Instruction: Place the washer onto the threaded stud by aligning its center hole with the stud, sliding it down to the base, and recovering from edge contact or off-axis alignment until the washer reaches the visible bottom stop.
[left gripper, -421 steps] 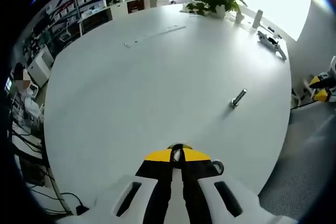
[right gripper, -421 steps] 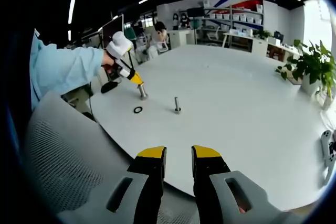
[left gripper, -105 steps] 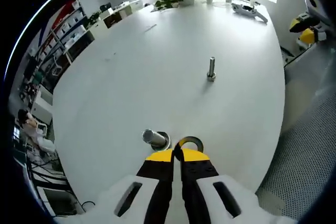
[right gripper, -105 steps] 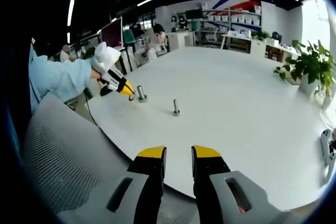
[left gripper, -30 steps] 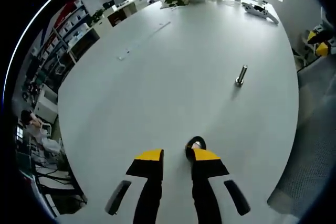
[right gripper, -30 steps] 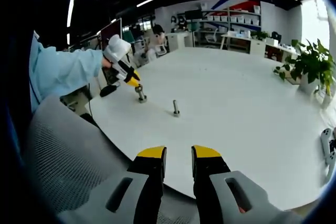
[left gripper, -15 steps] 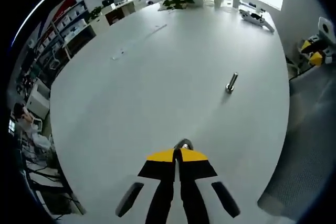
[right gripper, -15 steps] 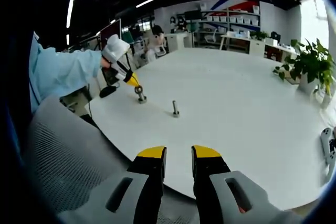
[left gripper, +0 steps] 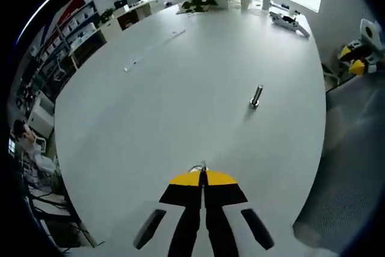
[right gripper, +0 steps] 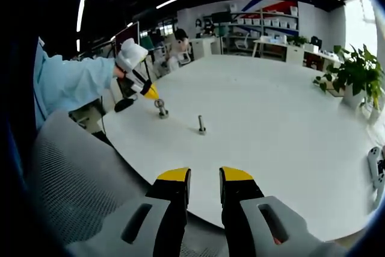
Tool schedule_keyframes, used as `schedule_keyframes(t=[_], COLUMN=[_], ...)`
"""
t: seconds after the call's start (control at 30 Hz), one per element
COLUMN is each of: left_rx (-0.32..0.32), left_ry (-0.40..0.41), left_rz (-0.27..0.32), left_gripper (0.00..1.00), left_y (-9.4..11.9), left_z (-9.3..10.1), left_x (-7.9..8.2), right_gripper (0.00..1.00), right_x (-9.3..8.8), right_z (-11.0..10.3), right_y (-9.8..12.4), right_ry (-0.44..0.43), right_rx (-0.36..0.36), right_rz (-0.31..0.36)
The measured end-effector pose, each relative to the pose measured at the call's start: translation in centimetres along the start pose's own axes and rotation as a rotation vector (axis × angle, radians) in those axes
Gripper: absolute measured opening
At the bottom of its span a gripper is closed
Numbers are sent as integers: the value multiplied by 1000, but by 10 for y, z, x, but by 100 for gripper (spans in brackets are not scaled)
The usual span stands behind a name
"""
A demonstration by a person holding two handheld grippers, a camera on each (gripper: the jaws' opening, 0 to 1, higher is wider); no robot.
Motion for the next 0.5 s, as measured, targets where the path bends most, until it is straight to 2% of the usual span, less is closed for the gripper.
schedule_keyframes(t=[0.13,0.33,0.43,0.5], left_rx=[-2,12,-20,-53], left_ry=[42,40,35,8], left_rz=[27,28,36,20], left_gripper=[0,0,0,0], left_y=[3,4,2,-8], left_z=[-2,-5,10,30], left_x=[4,2,4,0], right_gripper=[22,22,22,22], right_x=[0,0,0,0], right_z=[0,1,1,1], right_y=[0,0,0,0], right_ry=[0,-2,-2,-2], right_rx=[-1,-2,-1,-3], right_rz=[0,1,0,1])
Point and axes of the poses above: the point that each gripper's makers call its tool centre point, and the gripper's own axes: y roughly backward along the fingers, z roughly to its right, x roughly out of its top, the point moved 1 cm from there along y, roughly backward along the fingers, and after that the axes turned 5 degrees about -x, right-handed, at the moved point
